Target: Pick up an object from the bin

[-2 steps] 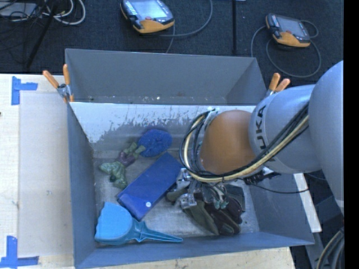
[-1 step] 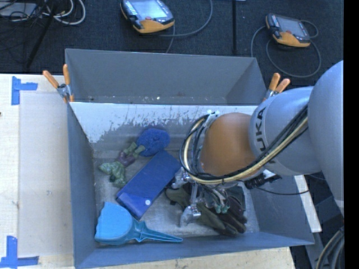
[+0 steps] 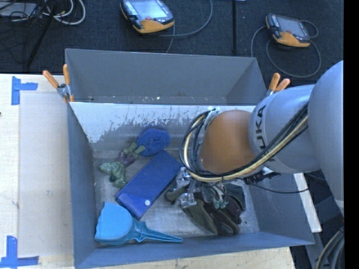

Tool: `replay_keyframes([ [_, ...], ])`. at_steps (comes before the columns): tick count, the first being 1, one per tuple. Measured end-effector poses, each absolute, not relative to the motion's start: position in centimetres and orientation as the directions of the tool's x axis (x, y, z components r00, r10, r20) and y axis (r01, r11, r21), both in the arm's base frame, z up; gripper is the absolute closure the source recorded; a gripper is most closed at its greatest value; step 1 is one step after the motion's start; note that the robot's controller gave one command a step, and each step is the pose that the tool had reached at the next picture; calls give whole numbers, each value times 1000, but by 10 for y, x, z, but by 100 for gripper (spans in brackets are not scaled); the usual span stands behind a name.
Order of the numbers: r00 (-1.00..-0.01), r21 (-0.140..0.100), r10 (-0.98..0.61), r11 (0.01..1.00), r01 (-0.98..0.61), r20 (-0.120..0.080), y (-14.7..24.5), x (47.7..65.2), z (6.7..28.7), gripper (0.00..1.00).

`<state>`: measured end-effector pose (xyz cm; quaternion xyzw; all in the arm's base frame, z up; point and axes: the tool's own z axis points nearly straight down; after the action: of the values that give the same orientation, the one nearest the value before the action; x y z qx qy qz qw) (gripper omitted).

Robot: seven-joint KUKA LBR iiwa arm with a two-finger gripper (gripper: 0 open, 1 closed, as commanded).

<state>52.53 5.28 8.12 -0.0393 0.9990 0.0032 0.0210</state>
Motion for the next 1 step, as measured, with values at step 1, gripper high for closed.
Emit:
replay_keyframes([
  [1, -996, 5, -78, 997, -78, -42, 53, 525, 81, 100],
])
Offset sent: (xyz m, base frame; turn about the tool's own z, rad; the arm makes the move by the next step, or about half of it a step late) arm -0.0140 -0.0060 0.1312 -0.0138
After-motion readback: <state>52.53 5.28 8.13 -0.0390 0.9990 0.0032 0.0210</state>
